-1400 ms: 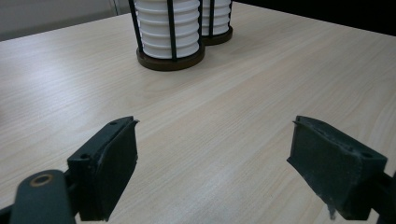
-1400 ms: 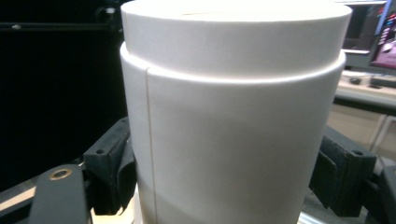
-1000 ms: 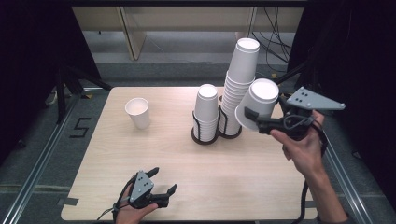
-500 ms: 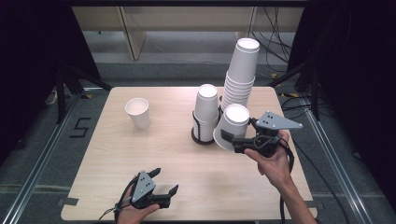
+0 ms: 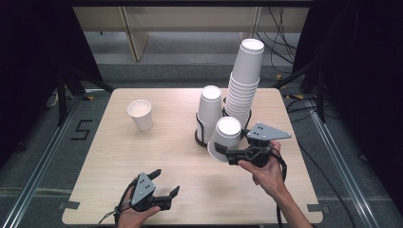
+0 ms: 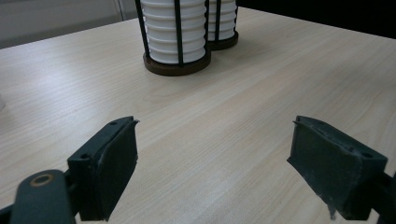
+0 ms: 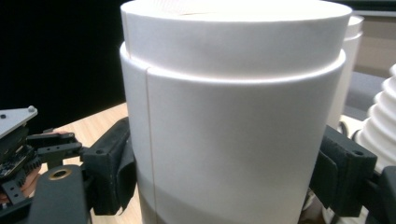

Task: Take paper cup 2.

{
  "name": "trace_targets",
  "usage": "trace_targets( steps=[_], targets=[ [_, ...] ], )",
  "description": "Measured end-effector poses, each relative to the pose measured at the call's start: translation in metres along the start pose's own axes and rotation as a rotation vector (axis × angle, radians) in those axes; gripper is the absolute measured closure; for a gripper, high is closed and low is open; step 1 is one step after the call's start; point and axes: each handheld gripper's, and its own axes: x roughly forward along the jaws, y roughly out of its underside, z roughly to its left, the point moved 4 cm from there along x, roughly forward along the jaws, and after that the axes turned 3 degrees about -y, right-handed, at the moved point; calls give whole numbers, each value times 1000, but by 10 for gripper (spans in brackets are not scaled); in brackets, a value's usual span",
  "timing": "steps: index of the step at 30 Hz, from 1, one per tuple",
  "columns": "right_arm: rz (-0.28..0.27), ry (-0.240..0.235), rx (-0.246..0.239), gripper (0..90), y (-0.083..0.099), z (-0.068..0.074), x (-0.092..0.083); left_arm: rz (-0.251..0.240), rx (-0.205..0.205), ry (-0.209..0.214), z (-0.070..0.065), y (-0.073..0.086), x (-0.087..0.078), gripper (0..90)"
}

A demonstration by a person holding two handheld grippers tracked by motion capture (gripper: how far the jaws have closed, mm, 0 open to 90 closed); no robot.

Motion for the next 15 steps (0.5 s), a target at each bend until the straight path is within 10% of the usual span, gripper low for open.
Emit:
trace_targets(
  steps=[15],
  targets=[
    [52, -87, 20, 208, 27, 15, 24, -8, 2, 6, -1, -1, -1, 146]
  ],
)
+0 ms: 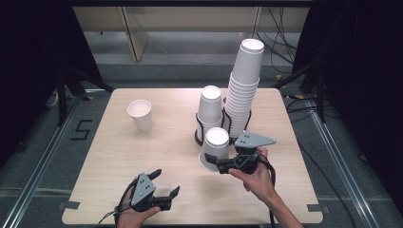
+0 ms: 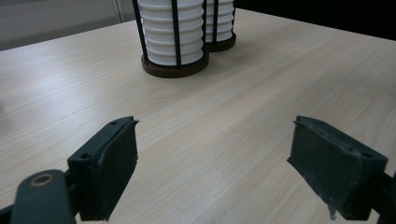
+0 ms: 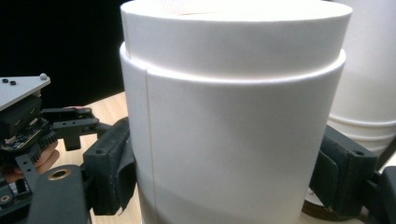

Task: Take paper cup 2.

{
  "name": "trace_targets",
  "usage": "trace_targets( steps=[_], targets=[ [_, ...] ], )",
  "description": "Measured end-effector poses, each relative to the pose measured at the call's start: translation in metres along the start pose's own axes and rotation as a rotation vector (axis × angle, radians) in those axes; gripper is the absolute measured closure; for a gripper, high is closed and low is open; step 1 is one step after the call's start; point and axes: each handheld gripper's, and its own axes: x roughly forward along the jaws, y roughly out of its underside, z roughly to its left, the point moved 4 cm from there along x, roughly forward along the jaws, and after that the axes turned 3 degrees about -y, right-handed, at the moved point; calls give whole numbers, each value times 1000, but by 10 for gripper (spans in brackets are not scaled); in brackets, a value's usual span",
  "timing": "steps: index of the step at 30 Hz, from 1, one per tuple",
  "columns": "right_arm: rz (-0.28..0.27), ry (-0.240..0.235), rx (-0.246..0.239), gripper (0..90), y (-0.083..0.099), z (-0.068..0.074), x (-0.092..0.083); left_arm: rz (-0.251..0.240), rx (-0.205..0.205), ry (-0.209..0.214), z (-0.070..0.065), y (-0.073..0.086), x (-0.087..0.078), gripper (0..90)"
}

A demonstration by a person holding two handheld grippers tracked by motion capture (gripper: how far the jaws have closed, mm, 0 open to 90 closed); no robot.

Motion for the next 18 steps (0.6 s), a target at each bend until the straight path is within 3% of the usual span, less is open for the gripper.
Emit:
trace_targets(
  steps=[5, 7, 10, 11, 17, 18],
  targets=[
    [10, -18, 9, 208, 7, 5, 7, -3, 4, 0, 0, 0, 0, 146],
    [15, -18, -19, 208, 9, 5, 9, -4, 7, 1, 0, 0, 0, 146],
    [41, -29, 24, 208, 14, 10, 11, -7, 4, 3, 0, 0, 0, 146],
    [40, -37, 3, 208, 14, 9, 13, -6, 2, 2, 1, 0, 0, 146],
    [39, -68, -3, 207, 20, 13, 21, -6, 0, 3, 1, -1, 0, 146],
    [47, -69, 24, 207, 22, 16, 22, -8, -1, 5, 1, -1, 0, 146]
  ],
)
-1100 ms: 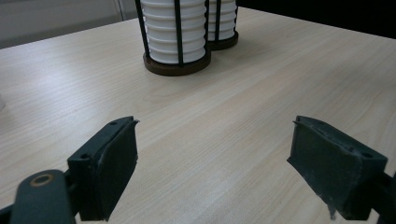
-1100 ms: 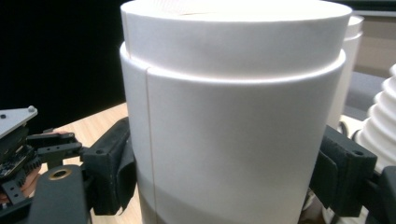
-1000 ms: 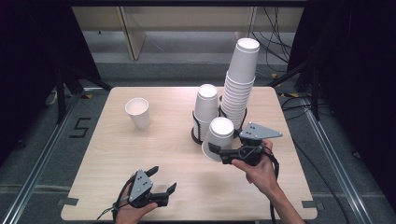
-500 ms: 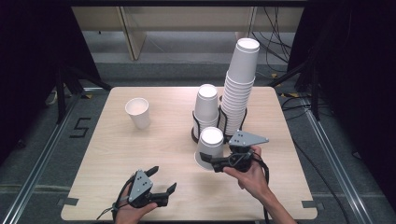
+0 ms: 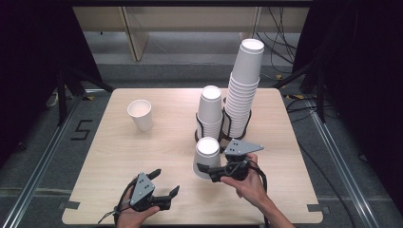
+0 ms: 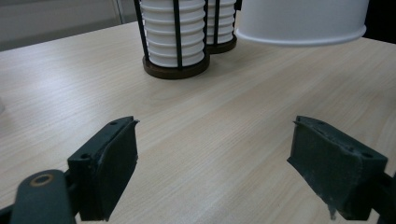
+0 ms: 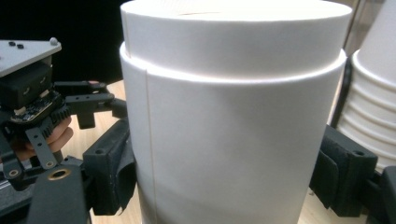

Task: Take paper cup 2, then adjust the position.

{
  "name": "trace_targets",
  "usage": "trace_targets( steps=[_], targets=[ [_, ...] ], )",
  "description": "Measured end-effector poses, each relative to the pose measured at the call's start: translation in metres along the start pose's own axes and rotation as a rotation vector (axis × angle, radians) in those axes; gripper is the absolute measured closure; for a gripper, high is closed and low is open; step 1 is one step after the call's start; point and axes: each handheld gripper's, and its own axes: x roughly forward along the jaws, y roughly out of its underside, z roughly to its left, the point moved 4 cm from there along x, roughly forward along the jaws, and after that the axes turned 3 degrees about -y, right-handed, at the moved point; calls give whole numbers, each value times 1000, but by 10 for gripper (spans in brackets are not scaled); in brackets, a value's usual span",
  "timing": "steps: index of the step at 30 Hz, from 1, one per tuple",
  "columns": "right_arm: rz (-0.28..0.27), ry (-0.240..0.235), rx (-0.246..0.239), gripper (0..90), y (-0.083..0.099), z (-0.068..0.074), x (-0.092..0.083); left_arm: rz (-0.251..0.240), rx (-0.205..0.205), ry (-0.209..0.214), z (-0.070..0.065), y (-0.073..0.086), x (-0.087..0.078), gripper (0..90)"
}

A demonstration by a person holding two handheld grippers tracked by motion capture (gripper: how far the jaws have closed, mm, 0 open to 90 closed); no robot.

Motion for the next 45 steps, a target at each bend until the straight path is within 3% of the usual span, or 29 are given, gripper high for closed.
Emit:
trace_targets(
  steps=[1, 3, 7, 8, 11, 12, 13, 14, 17, 18, 19, 21, 25, 32, 33, 34, 35, 36, 38, 40, 41, 43, 44, 45],
  targets=[
    [9, 10, -26, 207, 1, -2, 0, 4, 2, -1, 0, 0, 0, 146],
    [22, -8, -4, 207, 3, 1, 3, 1, 1, 0, -1, 0, 0, 146],
    [16, -16, -19, 207, 5, 1, 7, 0, 3, 4, 0, 0, -1, 146],
    [30, 0, -12, 207, 6, 2, 5, 6, 8, -5, 0, 1, -2, 146],
    [18, -13, -21, 207, 5, 3, 7, -23, 0, 2, -1, -1, -4, 146],
    [18, -24, 0, 207, 5, 7, 8, -42, -6, 16, -2, -2, -3, 146],
    [15, -5, -35, 207, 4, 5, 8, -48, -10, 25, -3, -3, -4, 146],
    [15, -29, -16, 207, 4, 8, 10, -55, -10, 38, -4, -4, -4, 146],
    [17, -34, -12, 207, 3, 11, 12, -87, -22, 75, -9, -7, -3, 146],
    [-2, -38, -23, 207, 3, 12, 15, -93, -26, 90, -11, -8, -2, 146],
    [14, -28, -32, 207, 3, 12, 15, -108, -33, 108, -14, -9, 0, 146],
    [11, -53, -20, 207, 4, 16, 19, -118, -18, 120, -20, -10, 2, 146],
    [2, -61, -40, 207, 4, 20, 23, -107, 25, 99, -24, -10, 4, 146],
    [14, -68, -46, 208, 4, 30, 30, -129, -22, 125, -26, -11, 11, 146],
    [2, -83, -69, 209, 4, 31, 33, -110, -15, 128, -26, -11, 11, 140],
    [7, -89, -59, 209, 4, 34, 34, -124, -21, 137, -28, -11, 13, 135],
    [17, -68, -83, 209, 4, 33, 34, -109, -22, 138, -29, -11, 13, 141],
    [13, -92, -63, 210, 5, 36, 35, -115, -21, 141, -30, -11, 15, 135],
    [12, -85, -89, 210, 4, 36, 36, -110, -20, 132, -31, -11, 17, 101],
    [28, -89, -54, 211, 6, 40, 36, -111, -30, 133, -31, -11, 20, 68],
    [13, -86, -85, 211, 5, 39, 37, -99, -37, 131, -31, -10, 20, 54],
    [9, -104, -68, 211, 5, 42, 38, -114, -51, 138, -31, -10, 23, 32],
    [-2, -114, -53, 211, 5, 43, 39, -100, -41, 132, -31, -10, 22, 23],
    [-7, -113, -63, 211, 4, 43, 39, -105, -41, 131, -32, -10, 22, 16]
  ],
)
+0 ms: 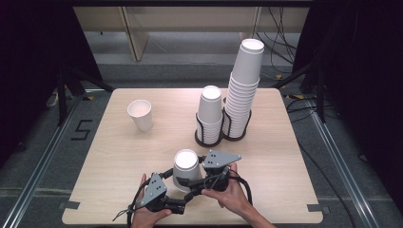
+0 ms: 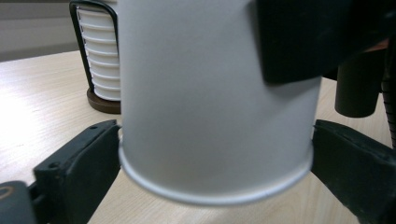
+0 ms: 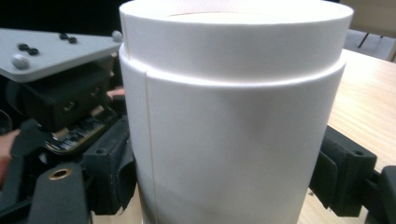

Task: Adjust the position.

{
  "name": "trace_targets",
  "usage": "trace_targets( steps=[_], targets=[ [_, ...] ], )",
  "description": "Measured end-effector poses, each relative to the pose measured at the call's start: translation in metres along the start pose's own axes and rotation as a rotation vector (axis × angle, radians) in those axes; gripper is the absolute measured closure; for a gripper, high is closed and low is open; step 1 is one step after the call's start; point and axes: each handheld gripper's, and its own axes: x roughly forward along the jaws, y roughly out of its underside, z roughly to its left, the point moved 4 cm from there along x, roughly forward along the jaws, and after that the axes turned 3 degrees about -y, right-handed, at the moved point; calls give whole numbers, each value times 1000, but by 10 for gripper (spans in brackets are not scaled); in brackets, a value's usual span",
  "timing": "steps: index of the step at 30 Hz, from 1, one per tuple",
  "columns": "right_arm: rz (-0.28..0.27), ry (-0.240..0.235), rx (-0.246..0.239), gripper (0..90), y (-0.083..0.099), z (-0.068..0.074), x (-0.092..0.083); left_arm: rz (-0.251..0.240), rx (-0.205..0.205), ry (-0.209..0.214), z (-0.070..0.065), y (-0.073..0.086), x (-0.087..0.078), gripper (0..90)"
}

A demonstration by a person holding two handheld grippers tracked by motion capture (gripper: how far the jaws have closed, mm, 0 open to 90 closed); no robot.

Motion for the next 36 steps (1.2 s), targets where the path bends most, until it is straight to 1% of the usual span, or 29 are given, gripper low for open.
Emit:
trace_targets(
  steps=[1, 2, 3, 5, 6, 7, 8, 9, 11, 12, 13, 14, 15, 16, 18, 19, 20, 22, 24, 25, 26, 28, 29, 30, 31, 32, 33, 34, 36],
  targets=[
    [0, -5, 3, 211, 0, 1, 0, -7, -3, -2, 0, 0, 1, 11],
    [6, 4, -15, 211, -1, 0, -1, -3, -3, -1, 0, 0, 1, 4],
    [9, -4, 0, 211, -1, 2, -1, -18, -12, 3, -1, 0, 3, 0],
    [4, -15, 14, 211, -1, 4, 0, 4, 0, -3, -1, 1, 3, 0],
    [-11, -8, -11, 211, -2, 3, 1, 3, 1, -1, -1, 1, 4, 0],
    [-9, -24, 1, 211, -2, 4, 2, 0, 1, -3, -1, 1, 4, 0],
    [-6, -24, 13, 211, -2, 5, 2, -15, -1, -2, -1, 1, 5, 0],
    [-10, -10, -12, 211, -2, 4, 2, -25, 1, 3, -1, 1, 6, 0],
    [-14, -19, 5, 211, -1, 5, 3, -32, 5, -1, -2, 1, 6, 0],
    [-10, -15, 2, 211, -1, 4, 3, -20, 14, -9, -2, 0, 5, 0],
    [-1, -18, 17, 211, 0, 5, 3, -20, 19, -10, -2, 0, 4, 0],
    [-1, -17, 15, 211, 0, 5, 4, -32, 21, -11, -3, 0, 5, 2],
    [-3, -9, 15, 211, 0, 5, 4, -29, 24, -12, -3, 0, 4, 2],
    [-5, -24, 11, 210, 1, 5, 5, -25, 30, -15, -3, 0, 4, 3],
    [1, -33, 39, 206, 2, 6, 5, -21, 29, -9, -3, 0, 3, 16],
    [10, -21, 39, 203, 2, 6, 4, -24, 32, -8, -3, 0, 3, 20],
    [-3, -19, 25, 199, 1, 4, 5, -21, 37, -8, -3, 0, 3, 28],
    [2, -14, 24, 187, 1, 5, 5, -14, 46, -9, -3, 0, 3, 47],
    [16, -10, 38, 176, 2, 6, 5, -4, 50, -7, -2, 1, 2, 64],
    [15, -22, 35, 170, 2, 7, 6, -4, 62, -10, -2, 1, 3, 70],
    [36, -18, 24, 165, 2, 7, 7, 5, 72, -5, -2, 2, 3, 75],
    [58, -14, 27, 163, 1, 7, 4, 2, 88, 0, -3, 1, 2, 81],
    [53, -24, 8, 165, -1, 7, 4, 5, 112, 5, -4, 1, 1, 84],
    [70, -33, -14, 164, -4, 7, 0, -6, 125, 19, -5, 1, 2, 86],
    [59, -41, -19, 170, -7, 8, -2, 25, 152, 26, -5, 1, 0, 86],
    [67, -28, -28, 177, -10, 8, -8, 21, 166, 39, -6, 2, 1, 88],
    [72, -40, -43, 180, -13, 7, -11, 39, 186, 49, -7, 3, 0, 88],
    [86, -53, -39, 185, -15, 8, -14, 63, 212, 55, -7, 4, -1, 89],
    [117, -63, -41, 207, -18, 8, -21, 75, 223, 66, -8, 5, -2, 93]
  ],
)
